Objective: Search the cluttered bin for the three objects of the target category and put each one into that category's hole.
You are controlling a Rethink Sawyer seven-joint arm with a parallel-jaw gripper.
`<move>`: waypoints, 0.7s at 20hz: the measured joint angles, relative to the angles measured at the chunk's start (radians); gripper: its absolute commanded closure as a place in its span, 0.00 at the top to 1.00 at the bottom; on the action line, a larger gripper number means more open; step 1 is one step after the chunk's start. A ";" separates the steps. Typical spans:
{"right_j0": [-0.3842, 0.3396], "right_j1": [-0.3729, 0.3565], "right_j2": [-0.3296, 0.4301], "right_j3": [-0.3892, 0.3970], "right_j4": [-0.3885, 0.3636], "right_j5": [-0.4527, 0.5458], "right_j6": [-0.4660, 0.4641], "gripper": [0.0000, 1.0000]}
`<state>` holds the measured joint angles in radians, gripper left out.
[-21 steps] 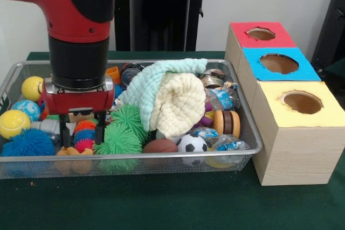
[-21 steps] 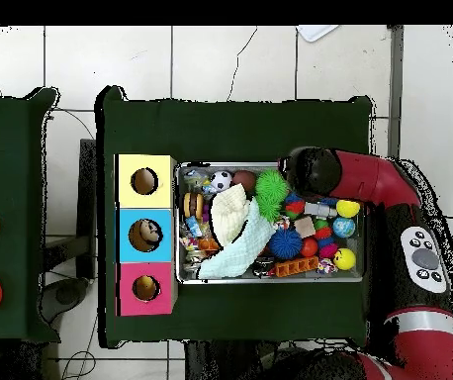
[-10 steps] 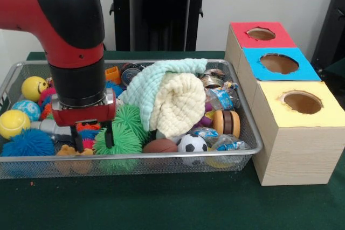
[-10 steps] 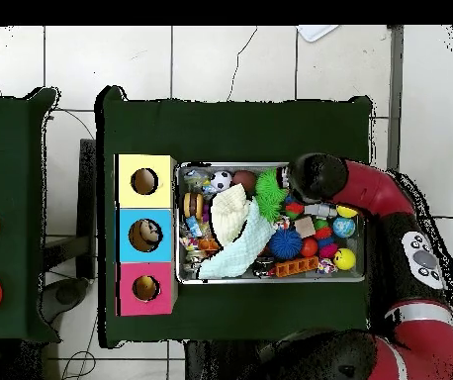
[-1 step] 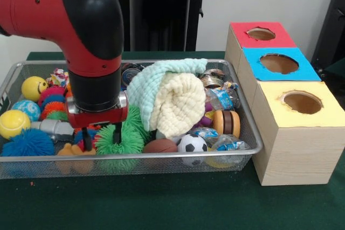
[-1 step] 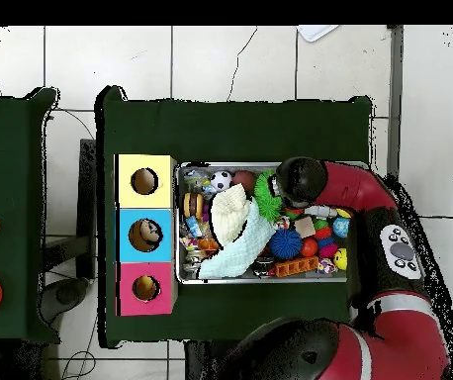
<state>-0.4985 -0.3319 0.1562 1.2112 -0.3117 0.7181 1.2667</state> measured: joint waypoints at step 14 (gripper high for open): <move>0.015 -0.075 -0.035 -0.016 -0.086 -0.005 0.000 1.00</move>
<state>-0.4837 -0.4067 0.1214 1.1951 -0.3975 0.7132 1.2667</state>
